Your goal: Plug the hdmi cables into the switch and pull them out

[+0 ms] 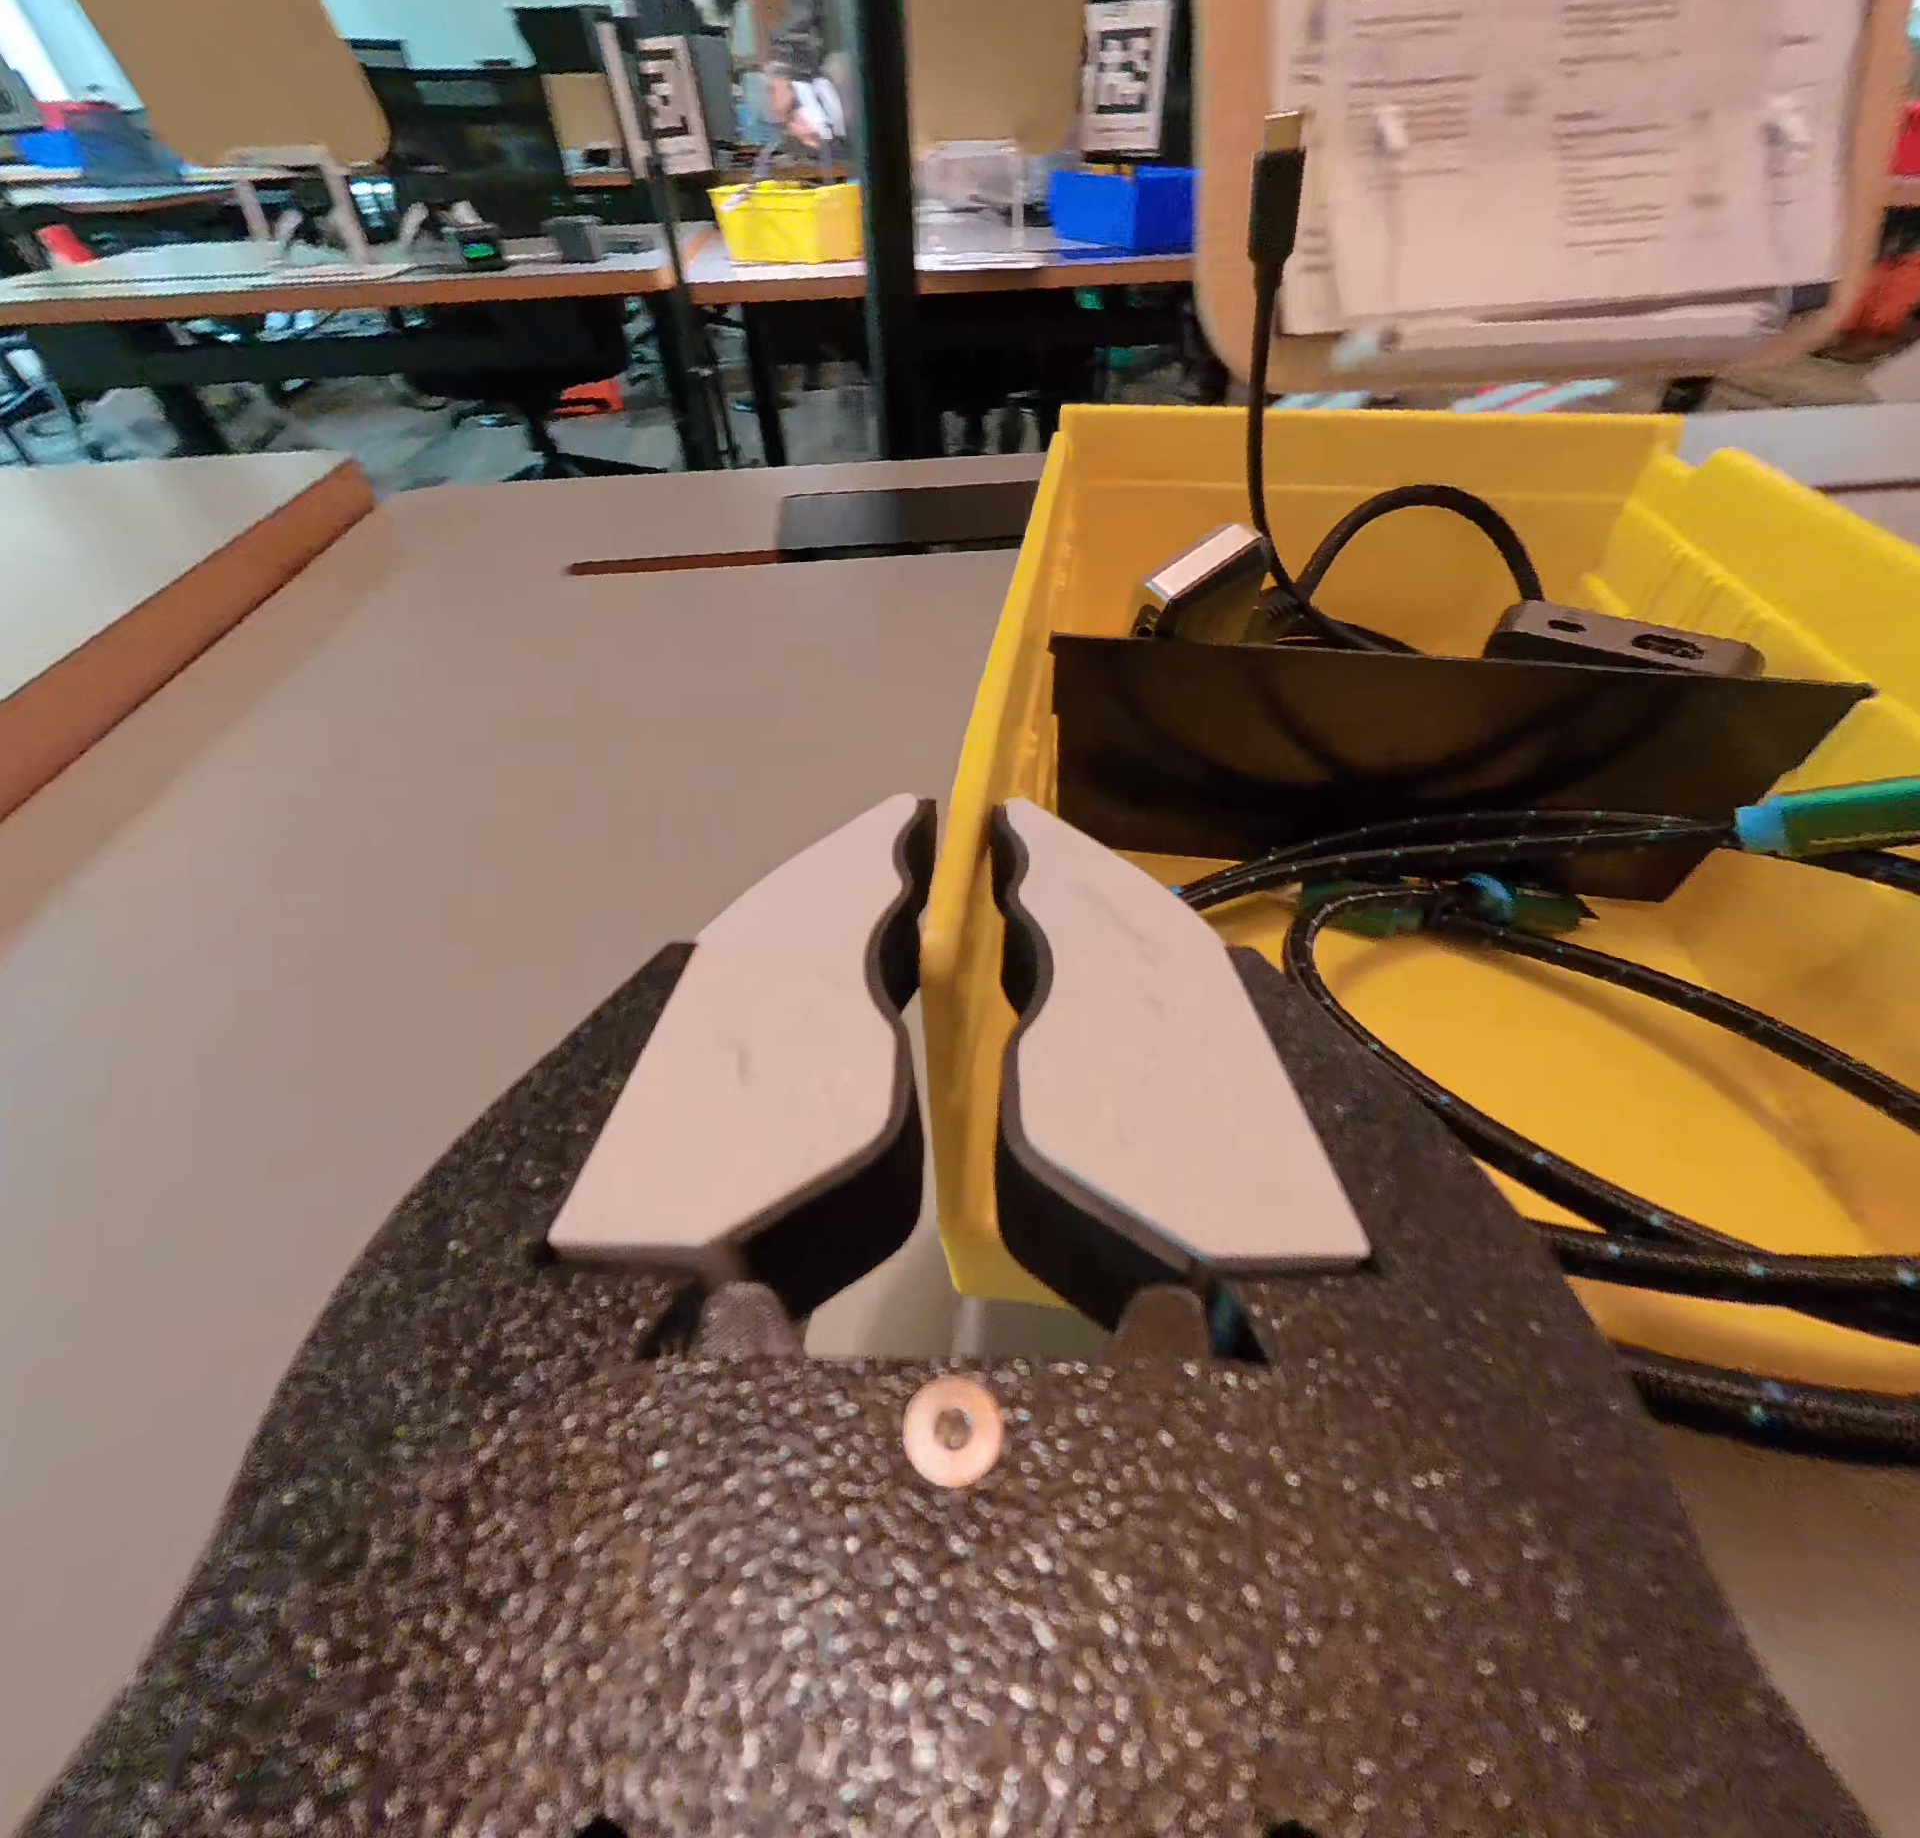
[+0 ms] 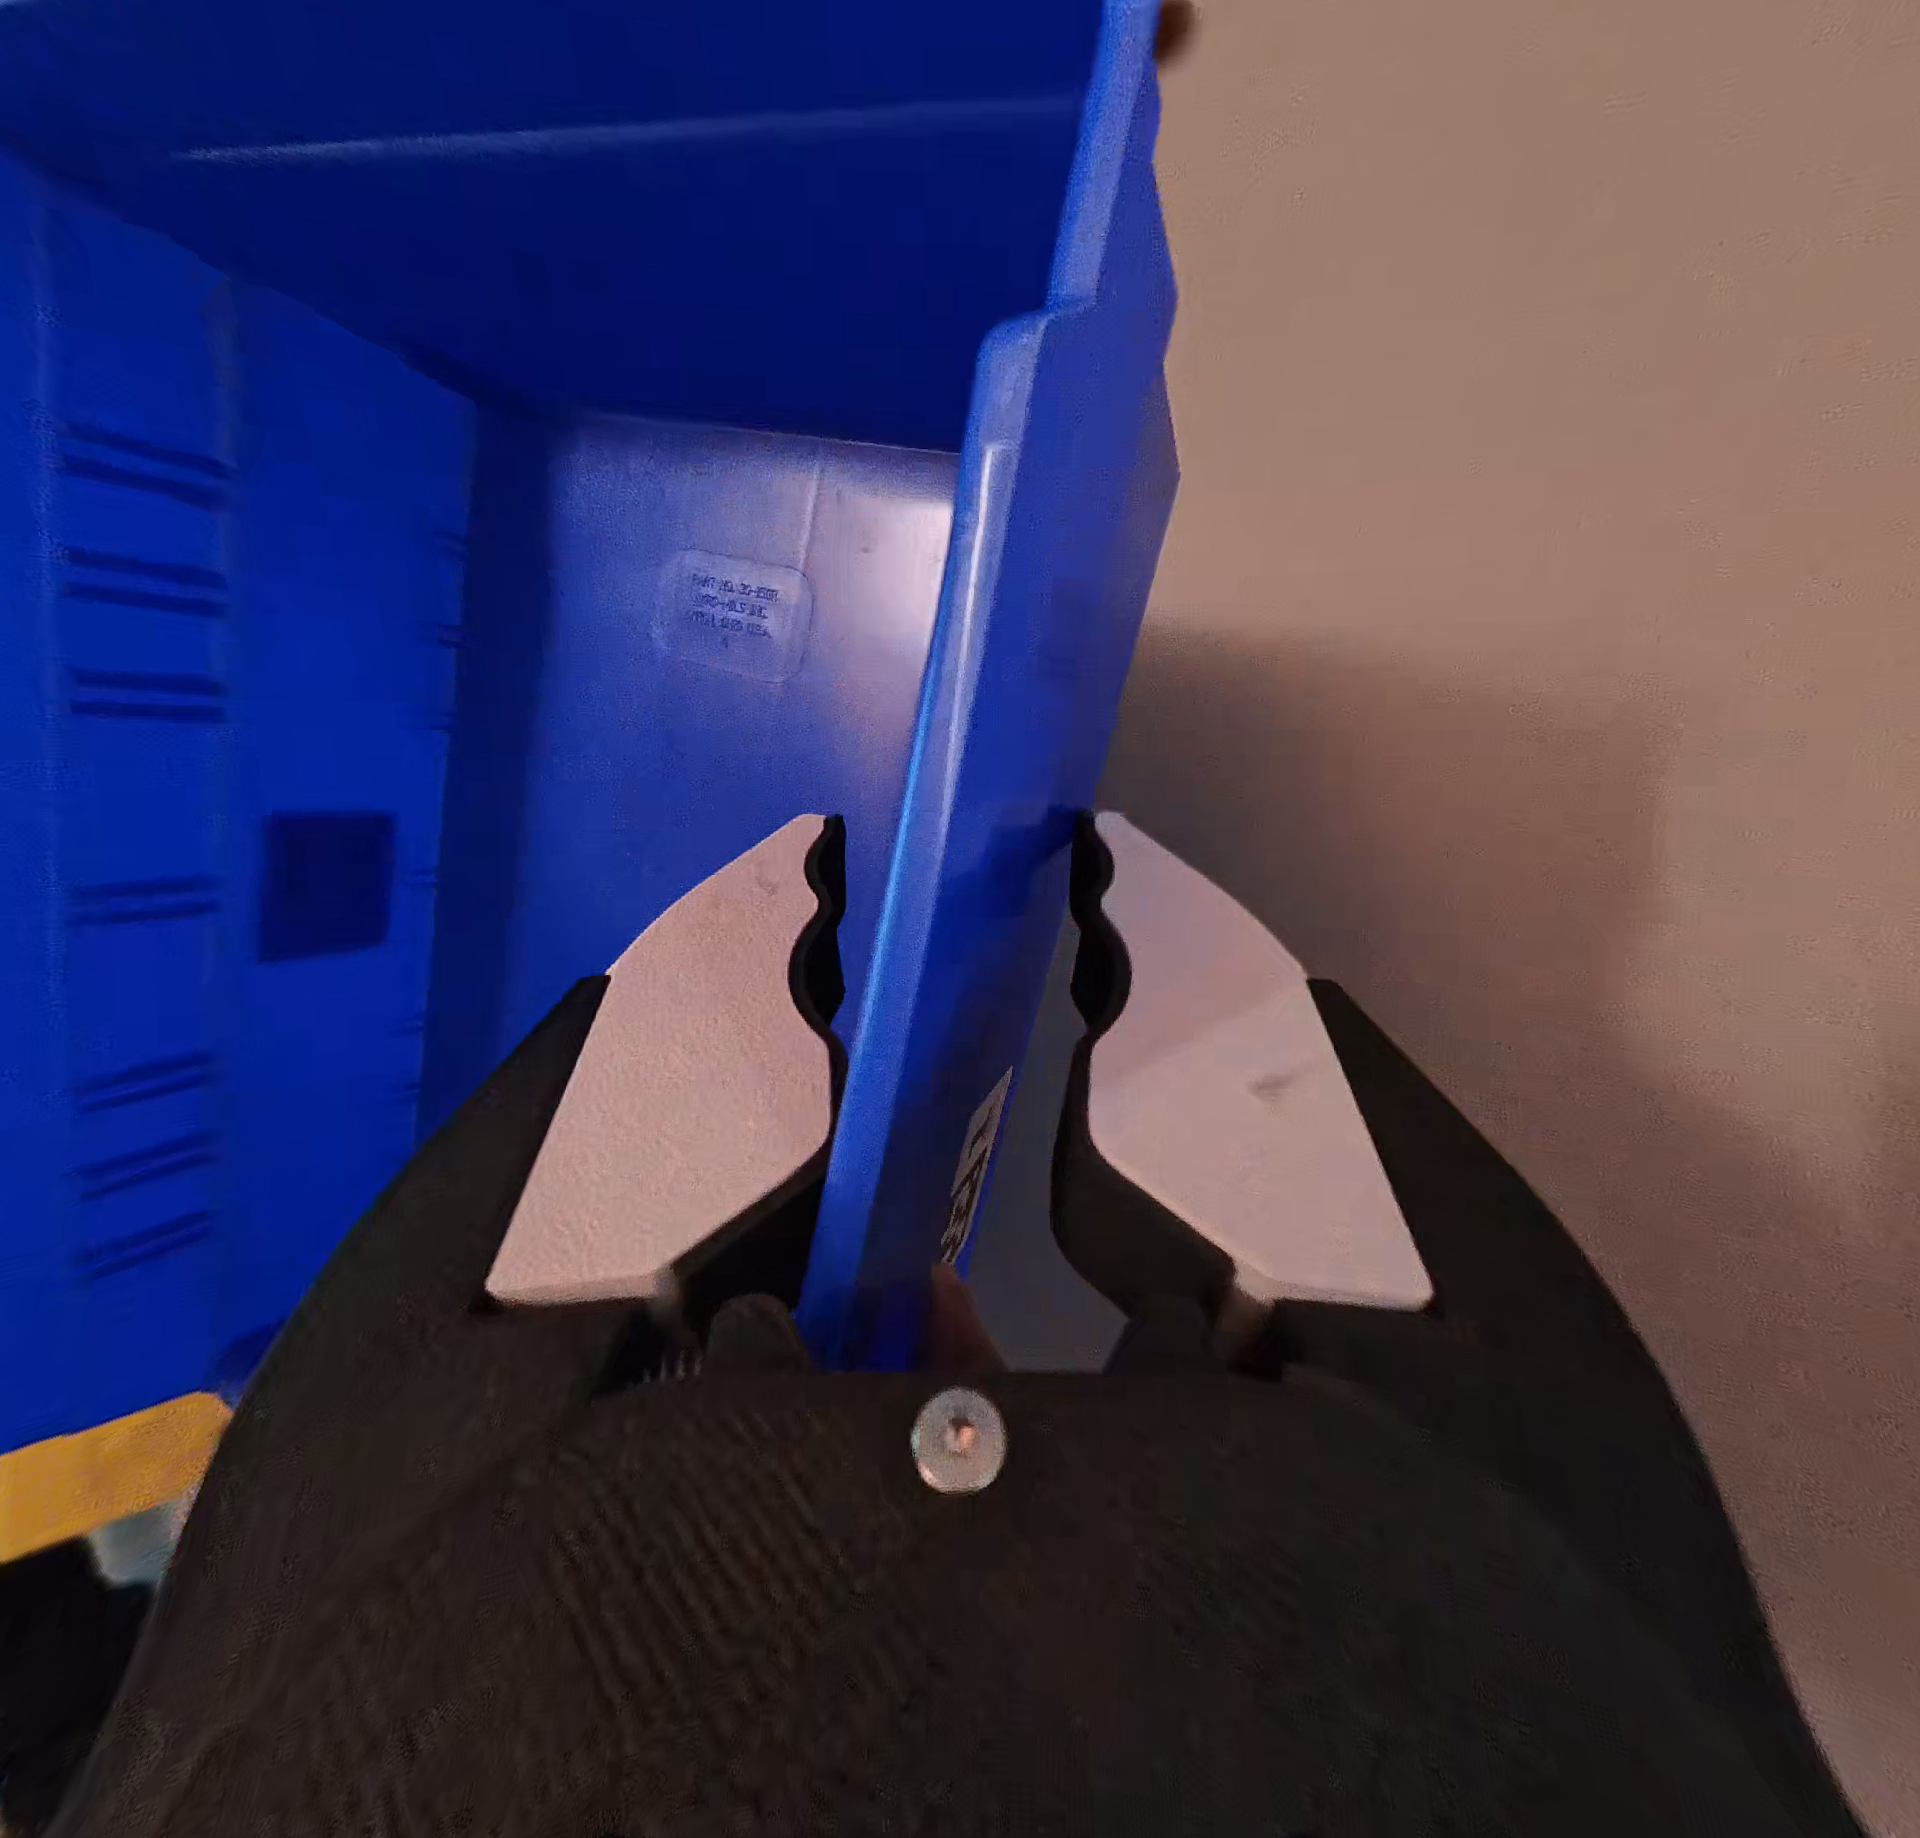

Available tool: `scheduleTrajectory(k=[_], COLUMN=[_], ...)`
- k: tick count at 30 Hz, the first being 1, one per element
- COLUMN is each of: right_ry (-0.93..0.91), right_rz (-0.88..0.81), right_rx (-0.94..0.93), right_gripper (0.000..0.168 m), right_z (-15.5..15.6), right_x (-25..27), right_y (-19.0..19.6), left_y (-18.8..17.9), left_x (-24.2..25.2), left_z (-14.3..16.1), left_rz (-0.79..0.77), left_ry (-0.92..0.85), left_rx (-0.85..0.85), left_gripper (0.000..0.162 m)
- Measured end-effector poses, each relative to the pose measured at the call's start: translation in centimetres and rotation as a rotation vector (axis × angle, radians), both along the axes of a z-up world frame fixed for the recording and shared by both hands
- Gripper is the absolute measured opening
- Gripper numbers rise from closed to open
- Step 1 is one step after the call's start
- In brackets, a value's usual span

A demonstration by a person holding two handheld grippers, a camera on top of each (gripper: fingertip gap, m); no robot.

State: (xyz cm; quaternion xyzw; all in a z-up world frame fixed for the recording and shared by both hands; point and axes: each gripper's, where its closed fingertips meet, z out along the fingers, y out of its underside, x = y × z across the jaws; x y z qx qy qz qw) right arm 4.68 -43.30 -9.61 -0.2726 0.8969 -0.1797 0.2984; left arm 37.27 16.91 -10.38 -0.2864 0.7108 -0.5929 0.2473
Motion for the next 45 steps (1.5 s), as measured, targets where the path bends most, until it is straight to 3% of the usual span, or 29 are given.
scheduleTrajectory(k=[6, 9, 13, 15, 18, 20, 22, 26, 28, 29, 31, 33, 36, 38, 41, 43, 45], right_ry=[0.142, 0.17, 0.232, 0.255, 0.318, 0.292, 0.364, 0.618, 0.638, 0.621, 0.551, 0.353, -0.014, -0.216, -0.346, -0.36, -0.386], right_rz=[0.052, 0.145, 0.346, 0.418, 0.358, 0.303, 0.313, 0.364, 0.341, 0.307, 0.262, 0.291, 0.42, 0.553, 0.745, 0.774, 0.755], right_rx=[-0.025, -0.003, -0.111, -0.242, -0.383, -0.516, -0.63, -0.671, -0.789, -0.868, -1.026, -1.064, -0.92, -0.81, -0.687, -0.676, -0.637], right_gripper=[0.043, 0.042, 0.038, 0.038, 0.053, 0.023, 0.028, 0.049, 0.047, 0.036, 0.029, 0.034, 0.047, 0.055, 0.061, 0.061, 0.061], right_z=[-5.4, -6.8, -7.8, -7.6, -6.9, -4.6, -3.3, -3.7, -2.0, -0.5, 2.8, 4.8, 5.4, 4.8, 2.8, 1.9, 1.4], right_x=[-2.9, -1.7, 0.6, 1.9, 3.1, 4.1, 4.1, 1.6, 1.1, 1.1, 1.0, 2.0, 3.6, 4.1, 3.3, 2.7, 2.2], right_y=[-1.4, -1.0, -1.4, -2.3, -4.5, -6.1, -7.1, -7.1, -6.7, -6.3, -4.5, -0.3, 8.2, 13.8, 19.4, 20.4, 20.8], left_y=[3.5, 3.9, 3.9, 3.8, 3.8, 3.8, 3.9, 3.9, 4.0, 4.0, 4.0, 4.0, 4.4, 3.9, -1.0, -4.6, -6.4], left_x=[3.3, 4.2, 4.9, 5.4, 5.6, 5.6, 5.6, 5.6, 5.6, 5.6, 5.6, 5.5, 5.0, 4.1, 1.2, -0.4, 1.1], left_z=[0.1, 0.0, 0.0, 0.0, 0.0, 0.0, 0.0, 0.0, 0.0, 0.0, 0.0, 0.0, 0.8, 3.4, 6.7, 6.5, 7.3], left_rz=[0.108, 0.141, 0.157, 0.158, 0.163, 0.168, 0.169, 0.181, 0.186, 0.186, 0.186, 0.193, 0.224, 0.188, -0.13, -0.407, -0.476], left_ry=[0.066, 0.059, 0.024, 0.0, -0.005, -0.009, -0.009, -0.012, -0.014, -0.014, -0.013, -0.013, -0.03, -0.126, -0.251, -0.262, -0.398], left_rx=[-0.141, -0.136, -0.09, -0.059, -0.052, -0.048, -0.048, -0.046, -0.045, -0.045, -0.048, -0.046, 0.024, 0.079, 0.171, 0.369, 0.622], left_gripper=[0.005, 0.004, 0.005, 0.006, 0.006, 0.006, 0.006, 0.007, 0.007, 0.007, 0.007, 0.007, 0.012, 0.02, 0.023, 0.035, 0.04])
